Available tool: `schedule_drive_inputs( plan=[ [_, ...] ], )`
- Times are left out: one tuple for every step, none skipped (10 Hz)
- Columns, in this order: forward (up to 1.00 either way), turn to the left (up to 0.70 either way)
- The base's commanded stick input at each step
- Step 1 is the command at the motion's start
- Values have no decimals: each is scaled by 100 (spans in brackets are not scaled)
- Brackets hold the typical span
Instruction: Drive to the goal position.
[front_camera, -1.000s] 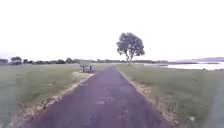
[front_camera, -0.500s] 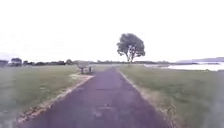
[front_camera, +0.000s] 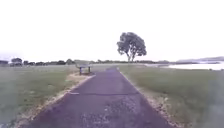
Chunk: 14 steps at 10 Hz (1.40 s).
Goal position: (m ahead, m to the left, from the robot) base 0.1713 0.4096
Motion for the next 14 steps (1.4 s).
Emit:
schedule_drive_inputs(
  plan=[
    [70, 0],
    [70, 0],
    [70, 0],
    [70, 0],
    [70, 0],
    [70, 0],
    [70, 0],
    [70, 0],
    [70, 0],
    [70, 0],
    [70, 0],
    [70, 0],
    [70, 0],
    [70, 0]
  ],
)
